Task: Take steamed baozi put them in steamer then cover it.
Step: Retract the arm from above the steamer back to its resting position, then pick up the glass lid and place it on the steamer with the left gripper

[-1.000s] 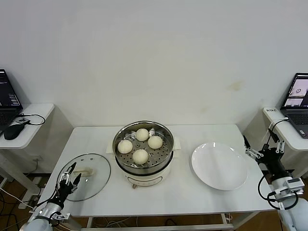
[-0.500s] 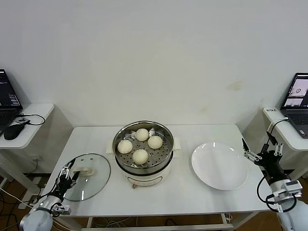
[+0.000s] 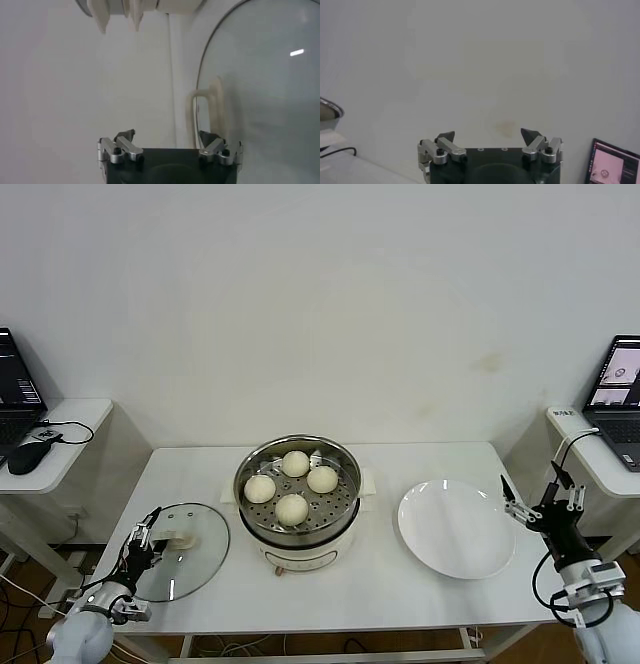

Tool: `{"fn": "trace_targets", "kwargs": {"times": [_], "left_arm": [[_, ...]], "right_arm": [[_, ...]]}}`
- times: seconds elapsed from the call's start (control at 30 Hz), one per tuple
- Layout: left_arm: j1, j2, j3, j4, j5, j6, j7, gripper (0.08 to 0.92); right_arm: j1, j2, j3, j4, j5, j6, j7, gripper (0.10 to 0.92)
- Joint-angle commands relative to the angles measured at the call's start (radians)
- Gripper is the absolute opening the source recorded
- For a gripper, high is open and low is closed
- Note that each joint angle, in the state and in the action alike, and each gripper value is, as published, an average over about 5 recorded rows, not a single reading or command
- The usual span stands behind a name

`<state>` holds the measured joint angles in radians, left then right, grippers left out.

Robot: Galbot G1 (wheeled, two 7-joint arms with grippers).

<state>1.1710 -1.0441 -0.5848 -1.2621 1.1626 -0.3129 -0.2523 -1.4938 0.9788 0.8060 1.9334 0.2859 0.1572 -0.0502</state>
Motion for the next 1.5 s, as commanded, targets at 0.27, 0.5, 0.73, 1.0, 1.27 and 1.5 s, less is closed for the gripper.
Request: {"fn": "trace_targets", "kwargs": {"times": [0.27,0.5,0.73,1.0,1.27,1.5], "left_arm": [[-0.053,-0.022,0.008,0.058,-0.012,0.01,0.015,0.823],[-0.064,-0.02,0.013,0.097,-0.027,0.015,0.038,0.722],[-0.063,-0.015,0.019,0.102,-0.058,0.017,0.061,0.523],[-0.088,-0.035,0.02,0.148,-0.07,0.015,0.03,0.289],[-0.054,-0.071,-0.011,0.094,-0.079,0.018,-0.106,0.149],[0.05,-0.079,-0.057,-0.108,-0.083,0.066,-0.142,0.149]], "right_arm": [[-0.006,0.008,-0.007,-0.006,-0.009,0.004,-0.004,0.823],[-0.002,0.005,-0.009,-0.008,-0.009,0.003,-0.006,0.823],[-0.001,0.005,-0.011,-0.008,-0.009,0.002,-0.008,0.823],[0.001,0.008,-0.016,-0.009,-0.011,0.003,-0.01,0.823],[-0.007,0.008,-0.011,-0.004,-0.011,0.003,-0.012,0.823],[-0.005,0.008,-0.012,0.003,-0.013,0.001,-0.013,0.823]]}}
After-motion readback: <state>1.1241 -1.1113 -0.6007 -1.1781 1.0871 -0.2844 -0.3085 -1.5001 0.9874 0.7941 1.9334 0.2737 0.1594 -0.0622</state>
